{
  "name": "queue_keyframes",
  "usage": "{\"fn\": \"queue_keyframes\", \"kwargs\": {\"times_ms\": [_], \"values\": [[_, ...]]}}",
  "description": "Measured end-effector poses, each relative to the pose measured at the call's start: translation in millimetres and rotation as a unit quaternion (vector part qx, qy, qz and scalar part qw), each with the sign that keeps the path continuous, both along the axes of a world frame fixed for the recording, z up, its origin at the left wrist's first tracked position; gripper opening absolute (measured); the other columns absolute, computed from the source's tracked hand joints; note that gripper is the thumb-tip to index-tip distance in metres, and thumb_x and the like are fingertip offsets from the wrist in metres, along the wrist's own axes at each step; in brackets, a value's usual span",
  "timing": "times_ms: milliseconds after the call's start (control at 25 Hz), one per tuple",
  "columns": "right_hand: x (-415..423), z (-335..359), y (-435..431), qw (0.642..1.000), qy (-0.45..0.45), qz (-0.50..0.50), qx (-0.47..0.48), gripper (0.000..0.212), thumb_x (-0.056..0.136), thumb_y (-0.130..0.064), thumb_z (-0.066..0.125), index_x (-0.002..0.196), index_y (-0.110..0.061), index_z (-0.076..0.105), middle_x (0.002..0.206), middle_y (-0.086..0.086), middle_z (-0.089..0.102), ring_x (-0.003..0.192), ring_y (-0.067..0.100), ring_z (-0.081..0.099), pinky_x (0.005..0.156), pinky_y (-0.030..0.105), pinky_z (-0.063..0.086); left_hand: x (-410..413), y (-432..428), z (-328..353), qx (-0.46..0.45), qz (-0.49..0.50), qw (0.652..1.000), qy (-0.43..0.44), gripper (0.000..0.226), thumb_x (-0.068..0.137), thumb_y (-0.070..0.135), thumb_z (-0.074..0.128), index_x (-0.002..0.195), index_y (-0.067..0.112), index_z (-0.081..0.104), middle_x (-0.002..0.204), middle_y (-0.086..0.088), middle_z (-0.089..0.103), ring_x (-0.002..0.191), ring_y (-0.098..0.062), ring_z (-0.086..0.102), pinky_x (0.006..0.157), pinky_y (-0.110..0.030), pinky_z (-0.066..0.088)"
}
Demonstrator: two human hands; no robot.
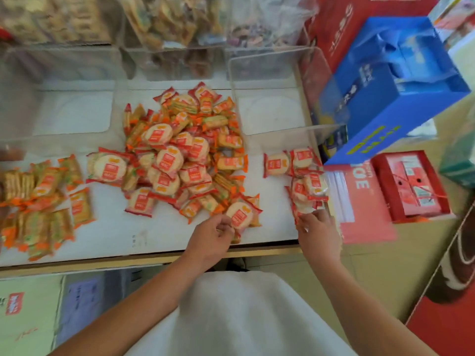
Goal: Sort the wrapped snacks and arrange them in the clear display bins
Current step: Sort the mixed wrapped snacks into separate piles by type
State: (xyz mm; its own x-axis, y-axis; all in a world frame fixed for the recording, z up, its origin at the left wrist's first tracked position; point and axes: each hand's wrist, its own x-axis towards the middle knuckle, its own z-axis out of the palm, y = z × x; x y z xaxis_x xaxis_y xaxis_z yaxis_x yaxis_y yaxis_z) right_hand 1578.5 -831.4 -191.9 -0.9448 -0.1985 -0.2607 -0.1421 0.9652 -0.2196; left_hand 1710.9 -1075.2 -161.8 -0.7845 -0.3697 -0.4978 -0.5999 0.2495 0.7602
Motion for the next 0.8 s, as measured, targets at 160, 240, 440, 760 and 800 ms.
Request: {"fn": "queue_keyframes", "kwargs": {"times_ms": [160, 240, 440, 760, 800], "values": [[4, -16, 9, 0.986, -0.104, 0.053, 0.115, 0.058, 0.096, -0.056, 0.055, 0.143, -0.022, 0.052, 0.159, 0.008, 0.04, 0.154, 0.032, 0.022, 0.123, 0.049, 0.026, 11, 5, -6, -0.016, 0.035, 0.999, -0.025, 0.01, 0.098, 0.023, 0.065, 0.108, 0.025, 0.068, 0.1, 0.011, 0.068, 0.093, -0.006, 0.064, 0.078, -0.013, 0.048], [11, -9, -2, 0.993, -0.064, 0.061, 0.076, 0.058, 0.097, -0.053, 0.055, 0.145, -0.019, 0.051, 0.161, 0.01, 0.037, 0.153, 0.034, 0.023, 0.121, 0.051, 0.028, 18, 5, -7, -0.032, 0.068, 0.996, -0.045, 0.011, 0.098, 0.023, 0.065, 0.108, 0.026, 0.068, 0.1, 0.014, 0.067, 0.093, -0.005, 0.064, 0.083, -0.02, 0.051], [19, 7, -89, 0.96, -0.202, 0.044, -0.188, 0.063, 0.094, -0.051, 0.066, 0.149, -0.026, 0.047, 0.139, -0.004, 0.048, 0.122, 0.018, 0.057, 0.095, 0.036, 0.052, 30, 3, -9, -0.029, 0.128, 0.99, -0.058, 0.017, 0.098, 0.022, 0.066, 0.113, 0.029, 0.066, 0.109, 0.011, 0.068, 0.087, -0.002, 0.065, 0.082, -0.021, 0.051], [8, -14, -135, 0.945, -0.263, -0.032, -0.189, 0.039, 0.081, -0.037, 0.084, 0.102, -0.021, 0.056, 0.11, -0.002, 0.044, 0.085, 0.018, 0.058, 0.08, 0.031, 0.046, 31, -45, -3, -0.049, 0.233, 0.97, -0.051, 0.019, 0.099, 0.025, 0.065, 0.118, 0.025, 0.067, 0.11, 0.014, 0.066, 0.094, 0.001, 0.062, 0.078, -0.014, 0.045], [7, -13, -135, 0.944, -0.253, -0.042, -0.21, 0.035, 0.081, -0.035, 0.085, 0.094, -0.02, 0.056, 0.103, -0.002, 0.05, 0.084, 0.02, 0.059, 0.076, 0.032, 0.046, 29, -52, -2, -0.05, 0.247, 0.966, -0.048, 0.017, 0.099, 0.025, 0.064, 0.116, 0.026, 0.067, 0.108, 0.015, 0.065, 0.093, 0.001, 0.062, 0.076, -0.012, 0.043]]}}
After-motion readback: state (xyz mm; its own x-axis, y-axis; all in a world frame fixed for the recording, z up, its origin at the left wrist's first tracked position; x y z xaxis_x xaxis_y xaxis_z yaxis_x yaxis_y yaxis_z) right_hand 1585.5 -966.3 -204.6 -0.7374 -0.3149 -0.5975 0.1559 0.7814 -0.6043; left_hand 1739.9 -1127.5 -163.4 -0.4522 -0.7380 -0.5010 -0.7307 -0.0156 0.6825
